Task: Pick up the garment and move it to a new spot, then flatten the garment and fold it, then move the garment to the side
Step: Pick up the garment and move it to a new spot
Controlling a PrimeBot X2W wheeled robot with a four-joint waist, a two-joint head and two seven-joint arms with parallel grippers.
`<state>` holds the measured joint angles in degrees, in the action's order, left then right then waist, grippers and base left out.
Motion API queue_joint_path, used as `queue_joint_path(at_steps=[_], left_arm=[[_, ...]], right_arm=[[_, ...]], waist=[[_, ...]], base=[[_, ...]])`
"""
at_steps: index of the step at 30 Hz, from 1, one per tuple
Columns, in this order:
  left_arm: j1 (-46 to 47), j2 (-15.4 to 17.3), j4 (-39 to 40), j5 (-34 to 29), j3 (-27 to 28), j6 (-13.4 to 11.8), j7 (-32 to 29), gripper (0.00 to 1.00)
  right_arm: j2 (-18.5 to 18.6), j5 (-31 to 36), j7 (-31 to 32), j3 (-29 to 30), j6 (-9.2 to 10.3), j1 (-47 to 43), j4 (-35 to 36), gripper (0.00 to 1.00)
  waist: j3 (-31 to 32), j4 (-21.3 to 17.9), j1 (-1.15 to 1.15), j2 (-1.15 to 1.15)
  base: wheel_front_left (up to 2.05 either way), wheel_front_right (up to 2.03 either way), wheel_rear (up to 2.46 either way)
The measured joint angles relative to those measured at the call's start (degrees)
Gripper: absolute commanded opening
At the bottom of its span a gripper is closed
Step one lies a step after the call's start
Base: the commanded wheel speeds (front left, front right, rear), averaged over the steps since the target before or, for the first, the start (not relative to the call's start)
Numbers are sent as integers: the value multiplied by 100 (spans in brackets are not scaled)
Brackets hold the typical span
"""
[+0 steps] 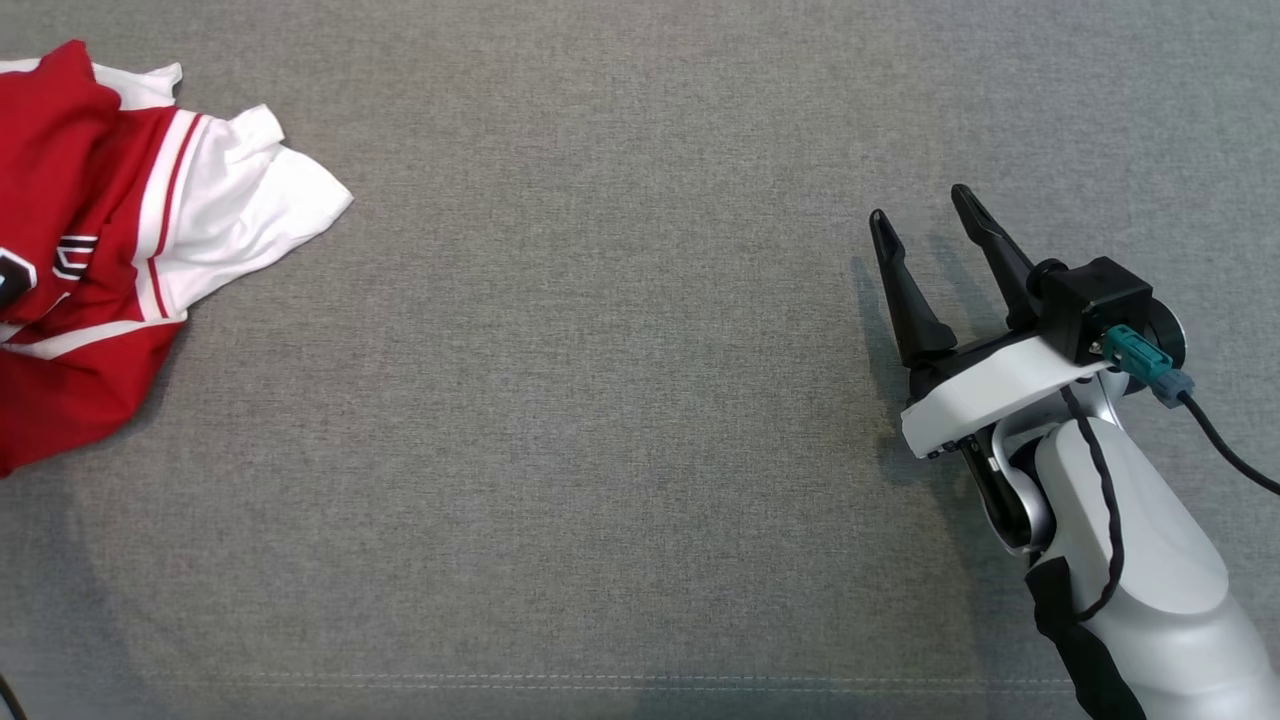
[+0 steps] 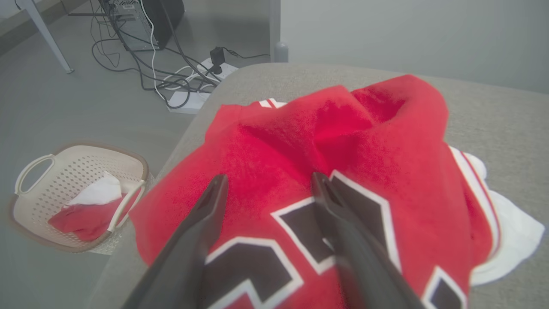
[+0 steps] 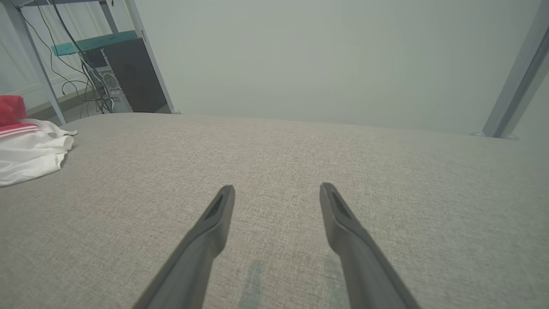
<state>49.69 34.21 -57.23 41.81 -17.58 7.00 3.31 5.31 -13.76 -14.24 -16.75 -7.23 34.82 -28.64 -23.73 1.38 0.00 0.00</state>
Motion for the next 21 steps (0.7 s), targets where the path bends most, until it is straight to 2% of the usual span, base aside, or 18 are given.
queue_joint_path(at_steps=[7,8,9,10,16,21], left_arm=[[18,-86,-319,124,-33,1,-483,100],[18,-96,-358,132,-25,0,-509,73],[19,-99,-386,140,-35,-1,-516,21],[23,-101,-407,141,-46,-1,-544,0],[43,-186,-469,168,-77,-1,-631,0],[220,-171,-307,88,-205,-4,-416,0]], right_arm=[[-4,0,0,111,0,-4,-3,100],[-3,0,0,122,0,-5,-4,100],[-4,0,0,129,0,-5,-4,100],[-7,-2,0,138,-1,-6,-5,100],[-53,-45,0,146,0,-8,-18,100],[-108,-76,0,183,0,-26,-18,100]], waist=[[-15,-94,0,0],[1,-97,0,0],[15,-97,0,0],[30,-95,0,0],[155,-75,0,0],[401,-23,0,0]], base=[[0,0,0],[0,0,0],[0,0,0],[0,0,0],[0,0,0],[0,0,0]])
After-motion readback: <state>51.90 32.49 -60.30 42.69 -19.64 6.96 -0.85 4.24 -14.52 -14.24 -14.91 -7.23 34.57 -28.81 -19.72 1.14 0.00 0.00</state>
